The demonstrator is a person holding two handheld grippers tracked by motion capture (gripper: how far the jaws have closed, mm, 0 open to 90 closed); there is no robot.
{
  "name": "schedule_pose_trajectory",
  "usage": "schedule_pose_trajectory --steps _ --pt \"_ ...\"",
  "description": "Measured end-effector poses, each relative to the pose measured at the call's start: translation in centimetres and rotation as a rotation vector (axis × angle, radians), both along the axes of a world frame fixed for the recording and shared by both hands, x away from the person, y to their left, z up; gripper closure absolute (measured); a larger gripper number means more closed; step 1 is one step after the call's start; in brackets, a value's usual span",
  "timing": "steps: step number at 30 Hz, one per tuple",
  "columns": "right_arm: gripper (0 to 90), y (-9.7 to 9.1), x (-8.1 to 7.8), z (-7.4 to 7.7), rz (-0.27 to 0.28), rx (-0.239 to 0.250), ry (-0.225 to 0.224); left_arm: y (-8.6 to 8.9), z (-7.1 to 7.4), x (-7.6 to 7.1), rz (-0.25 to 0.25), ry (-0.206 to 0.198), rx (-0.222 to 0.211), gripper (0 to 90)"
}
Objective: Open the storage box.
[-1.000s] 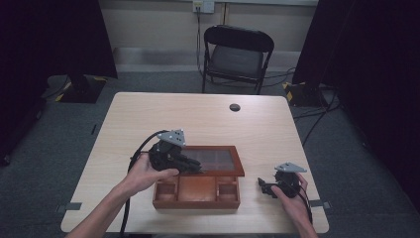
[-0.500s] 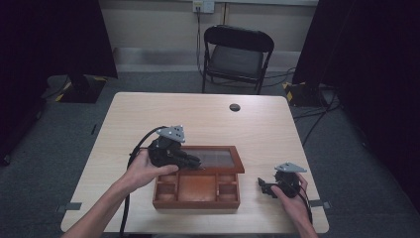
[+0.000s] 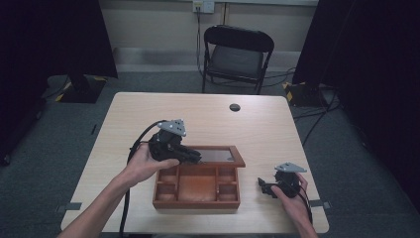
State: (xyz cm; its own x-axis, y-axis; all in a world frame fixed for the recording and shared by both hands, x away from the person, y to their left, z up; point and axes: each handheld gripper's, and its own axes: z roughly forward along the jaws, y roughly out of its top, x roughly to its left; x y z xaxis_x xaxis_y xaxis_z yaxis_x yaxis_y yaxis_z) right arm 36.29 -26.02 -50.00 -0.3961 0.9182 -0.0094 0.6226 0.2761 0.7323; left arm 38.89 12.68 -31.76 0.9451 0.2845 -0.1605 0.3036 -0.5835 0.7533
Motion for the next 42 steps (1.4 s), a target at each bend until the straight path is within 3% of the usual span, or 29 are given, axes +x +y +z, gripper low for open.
schedule_pose_trajectory --steps 42 --pt "11.8 0.0 0.0 0.0 0.000 0.000 0.000 0.0 1.1 1.1 0.008 -0.004 -0.002 82.5"
